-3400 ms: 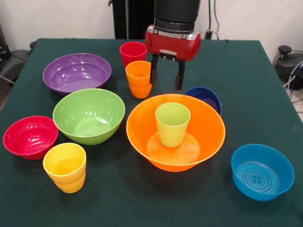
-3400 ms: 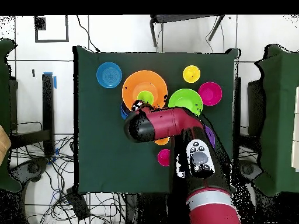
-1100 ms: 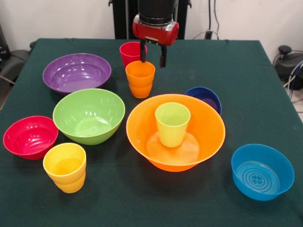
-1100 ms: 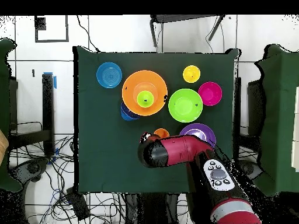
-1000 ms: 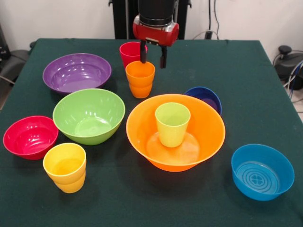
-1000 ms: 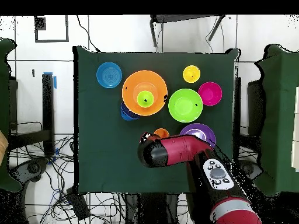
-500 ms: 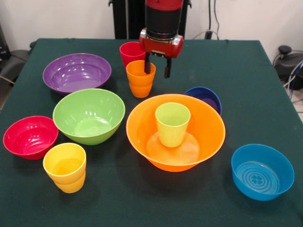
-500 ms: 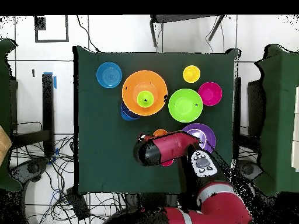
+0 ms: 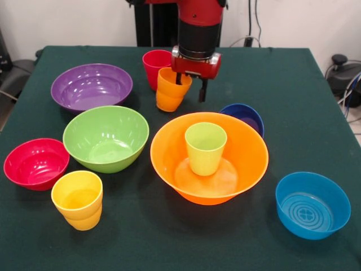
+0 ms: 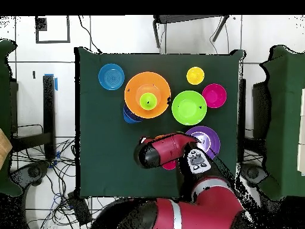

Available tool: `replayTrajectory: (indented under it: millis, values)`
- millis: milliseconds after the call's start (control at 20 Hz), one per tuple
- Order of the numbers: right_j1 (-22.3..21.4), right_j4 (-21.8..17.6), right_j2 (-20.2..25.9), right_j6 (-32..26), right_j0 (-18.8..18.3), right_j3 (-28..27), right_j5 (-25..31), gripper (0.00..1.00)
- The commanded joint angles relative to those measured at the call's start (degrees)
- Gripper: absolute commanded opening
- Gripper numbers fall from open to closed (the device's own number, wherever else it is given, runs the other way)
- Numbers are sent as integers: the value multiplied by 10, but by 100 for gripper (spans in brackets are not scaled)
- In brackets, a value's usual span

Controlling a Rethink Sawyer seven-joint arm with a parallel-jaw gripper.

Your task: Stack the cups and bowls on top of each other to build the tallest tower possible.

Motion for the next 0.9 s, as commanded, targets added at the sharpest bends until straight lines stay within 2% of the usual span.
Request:
replayTrajectory:
  millis: [50,400,650,700,800,900]
  values:
    - [36,-47,-51,25,58,-76,-42,100]
    - [41,-36,-63,4,61,-84,-49,100]
    - [41,-36,-55,-16,51,-85,-50,100]
    - [41,-38,-52,-17,46,-84,-65,0]
    - [35,-41,-5,-48,2,-65,-67,0]
    - [36,-35,14,-66,-12,-63,-45,0]
